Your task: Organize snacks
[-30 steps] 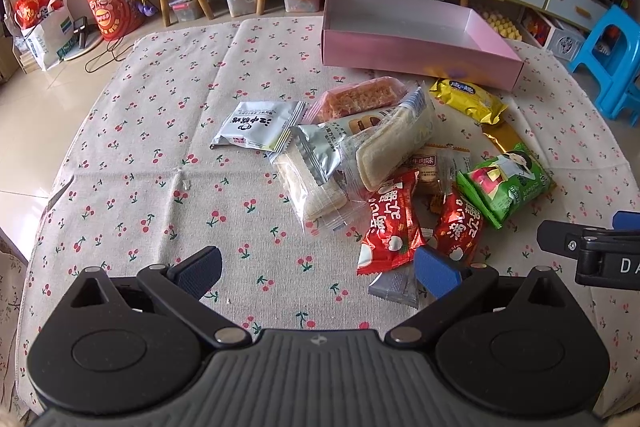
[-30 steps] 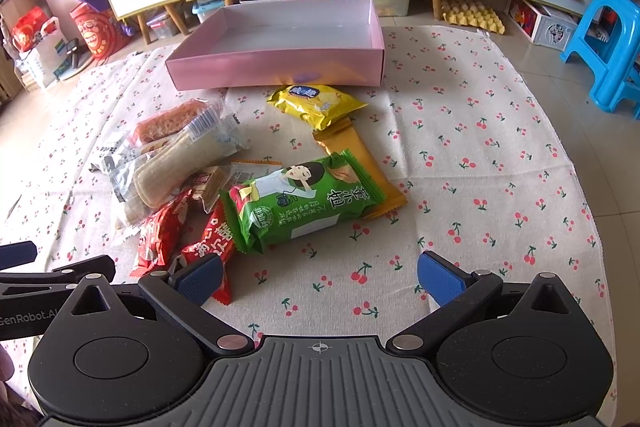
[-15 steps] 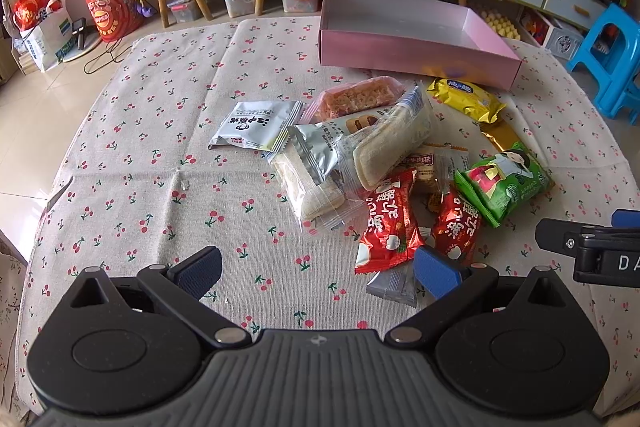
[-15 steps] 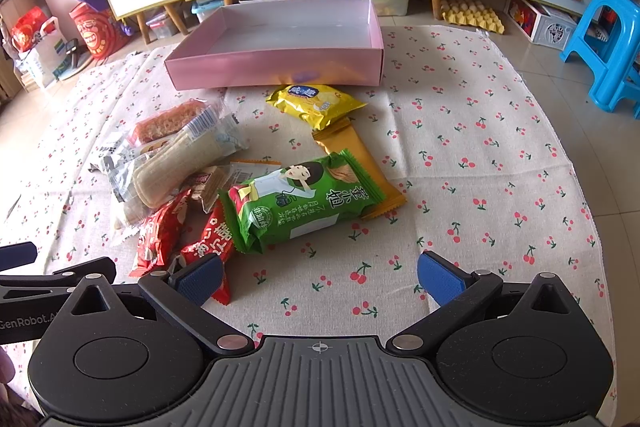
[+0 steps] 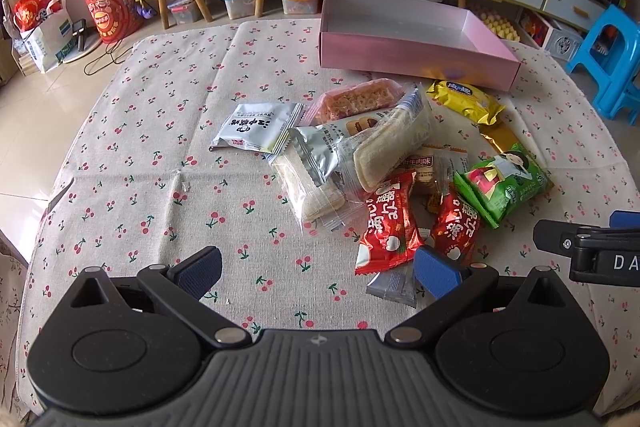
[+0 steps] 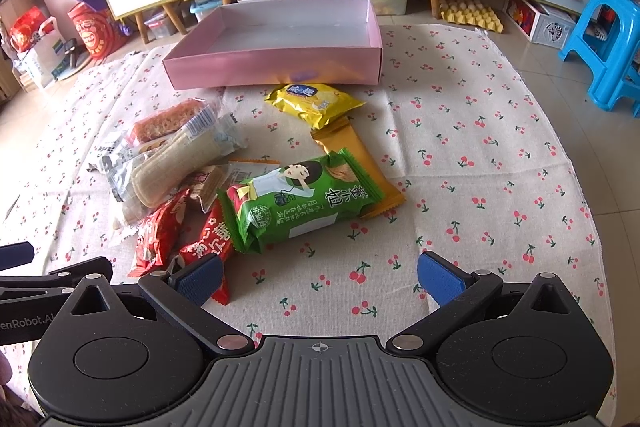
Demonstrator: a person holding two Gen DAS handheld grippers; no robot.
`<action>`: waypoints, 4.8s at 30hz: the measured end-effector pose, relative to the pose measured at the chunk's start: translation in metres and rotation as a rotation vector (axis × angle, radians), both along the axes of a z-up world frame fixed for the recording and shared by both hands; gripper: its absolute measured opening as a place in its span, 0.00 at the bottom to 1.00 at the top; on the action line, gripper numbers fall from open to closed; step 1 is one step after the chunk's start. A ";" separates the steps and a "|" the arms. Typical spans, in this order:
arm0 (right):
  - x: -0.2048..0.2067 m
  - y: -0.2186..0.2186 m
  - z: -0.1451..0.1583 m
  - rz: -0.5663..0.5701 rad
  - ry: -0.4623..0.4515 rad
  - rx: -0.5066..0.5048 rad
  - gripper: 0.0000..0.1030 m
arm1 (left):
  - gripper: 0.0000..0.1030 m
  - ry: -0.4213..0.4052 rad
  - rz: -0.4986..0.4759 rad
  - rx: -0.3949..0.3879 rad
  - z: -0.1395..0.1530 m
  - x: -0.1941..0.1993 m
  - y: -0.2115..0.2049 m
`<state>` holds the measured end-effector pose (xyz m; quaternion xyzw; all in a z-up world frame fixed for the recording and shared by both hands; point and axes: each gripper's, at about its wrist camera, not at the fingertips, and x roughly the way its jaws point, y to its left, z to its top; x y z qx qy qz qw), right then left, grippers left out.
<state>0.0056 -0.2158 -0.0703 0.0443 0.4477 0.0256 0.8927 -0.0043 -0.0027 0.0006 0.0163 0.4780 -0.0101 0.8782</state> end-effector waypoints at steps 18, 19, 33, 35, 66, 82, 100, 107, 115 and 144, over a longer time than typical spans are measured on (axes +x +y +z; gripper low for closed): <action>0.005 -0.002 0.003 -0.007 -0.005 0.004 1.00 | 0.99 0.010 -0.018 0.000 0.000 0.004 0.004; 0.006 -0.003 0.004 -0.009 -0.012 0.004 1.00 | 0.99 0.002 -0.014 0.001 0.000 0.004 0.005; 0.052 -0.024 0.019 0.033 -0.052 0.038 1.00 | 0.99 -0.046 -0.214 0.099 0.009 0.025 0.000; 0.062 -0.030 0.024 0.040 -0.027 0.089 1.00 | 0.99 -0.019 -0.222 0.092 0.010 0.035 0.002; 0.177 -0.032 -0.052 0.212 -0.106 0.056 0.89 | 0.50 0.013 -0.326 -0.398 -0.040 0.146 0.045; 0.153 -0.016 -0.037 0.316 -0.035 0.052 0.48 | 0.41 0.008 -0.332 -0.317 -0.031 0.134 0.037; 0.125 -0.005 -0.039 0.332 -0.002 -0.020 0.57 | 0.44 0.012 -0.353 -0.299 -0.039 0.130 0.034; 0.126 0.002 -0.041 0.295 -0.003 -0.054 0.54 | 0.26 -0.042 -0.359 -0.209 -0.035 0.125 0.021; 0.128 -0.005 -0.034 0.231 0.037 0.005 0.50 | 0.22 -0.090 -0.319 -0.209 -0.023 0.122 0.025; 0.192 -0.048 0.015 -0.031 -0.141 0.217 0.50 | 0.21 -0.253 -0.198 -0.225 -0.001 0.175 -0.005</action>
